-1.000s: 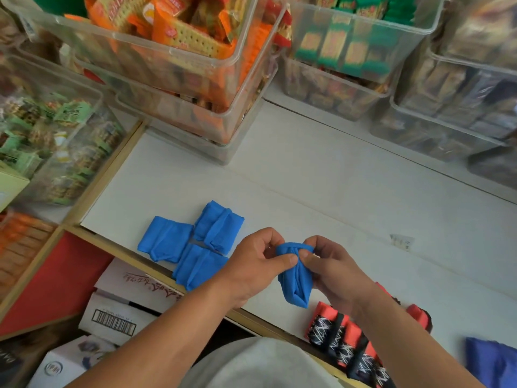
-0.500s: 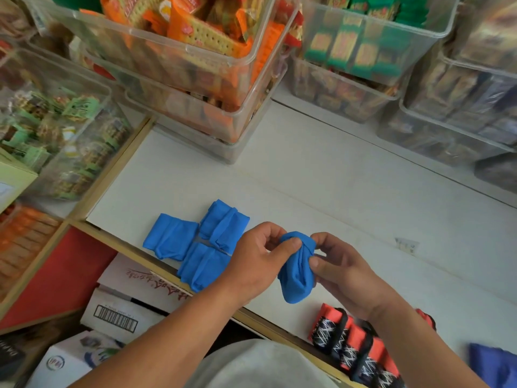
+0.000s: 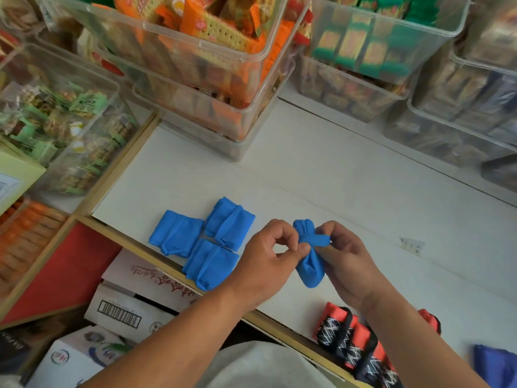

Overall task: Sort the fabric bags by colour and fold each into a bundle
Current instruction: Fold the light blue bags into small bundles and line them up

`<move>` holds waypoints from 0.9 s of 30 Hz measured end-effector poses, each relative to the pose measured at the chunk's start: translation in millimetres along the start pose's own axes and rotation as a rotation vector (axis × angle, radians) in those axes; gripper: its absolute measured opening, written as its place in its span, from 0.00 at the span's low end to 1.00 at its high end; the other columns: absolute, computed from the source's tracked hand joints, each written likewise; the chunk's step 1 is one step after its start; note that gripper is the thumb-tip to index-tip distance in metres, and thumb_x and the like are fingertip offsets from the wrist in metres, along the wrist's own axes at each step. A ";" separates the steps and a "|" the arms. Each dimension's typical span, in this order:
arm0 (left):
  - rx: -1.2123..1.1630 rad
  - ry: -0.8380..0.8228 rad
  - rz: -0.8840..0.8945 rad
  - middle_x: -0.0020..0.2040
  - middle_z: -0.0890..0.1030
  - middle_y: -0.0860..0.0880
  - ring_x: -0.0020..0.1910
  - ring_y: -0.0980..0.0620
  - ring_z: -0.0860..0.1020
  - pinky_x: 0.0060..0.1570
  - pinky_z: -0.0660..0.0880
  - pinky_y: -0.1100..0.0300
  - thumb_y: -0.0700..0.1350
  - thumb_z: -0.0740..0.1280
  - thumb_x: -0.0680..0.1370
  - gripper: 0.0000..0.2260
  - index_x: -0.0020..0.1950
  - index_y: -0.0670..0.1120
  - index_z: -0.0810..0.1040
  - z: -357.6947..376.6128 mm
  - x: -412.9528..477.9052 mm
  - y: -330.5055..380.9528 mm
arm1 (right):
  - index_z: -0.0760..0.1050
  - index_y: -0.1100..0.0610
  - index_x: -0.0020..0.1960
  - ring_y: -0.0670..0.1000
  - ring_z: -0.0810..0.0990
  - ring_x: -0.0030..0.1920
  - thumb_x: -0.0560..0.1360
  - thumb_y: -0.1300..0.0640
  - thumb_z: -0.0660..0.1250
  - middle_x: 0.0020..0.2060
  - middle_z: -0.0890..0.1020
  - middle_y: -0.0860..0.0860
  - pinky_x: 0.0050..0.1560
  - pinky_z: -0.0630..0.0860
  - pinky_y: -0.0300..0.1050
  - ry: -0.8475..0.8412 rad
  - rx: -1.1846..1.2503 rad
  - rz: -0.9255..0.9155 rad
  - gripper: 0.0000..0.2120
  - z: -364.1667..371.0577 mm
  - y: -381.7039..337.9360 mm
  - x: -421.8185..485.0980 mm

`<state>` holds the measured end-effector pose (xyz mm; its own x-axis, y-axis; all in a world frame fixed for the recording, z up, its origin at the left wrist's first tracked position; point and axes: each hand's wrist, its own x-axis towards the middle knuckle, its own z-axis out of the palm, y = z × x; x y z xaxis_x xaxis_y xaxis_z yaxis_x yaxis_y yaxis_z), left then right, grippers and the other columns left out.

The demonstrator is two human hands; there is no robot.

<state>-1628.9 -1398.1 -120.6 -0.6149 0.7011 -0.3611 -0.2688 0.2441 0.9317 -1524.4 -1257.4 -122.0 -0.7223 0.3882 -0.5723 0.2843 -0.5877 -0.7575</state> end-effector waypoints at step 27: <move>0.172 -0.206 -0.254 0.55 0.83 0.53 0.56 0.56 0.82 0.59 0.80 0.52 0.51 0.72 0.79 0.10 0.59 0.53 0.78 -39.8 0.0 6.3 | 0.77 0.65 0.56 0.66 0.85 0.48 0.69 0.59 0.76 0.50 0.84 0.65 0.46 0.82 0.57 0.054 -0.100 0.096 0.18 26.0 0.7 -8.7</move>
<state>-1660.1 -1423.3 -116.2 -0.3781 0.7195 -0.5826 -0.2541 0.5245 0.8126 -1534.3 -1279.6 -109.3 -0.6547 0.3724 -0.6578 0.4140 -0.5514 -0.7242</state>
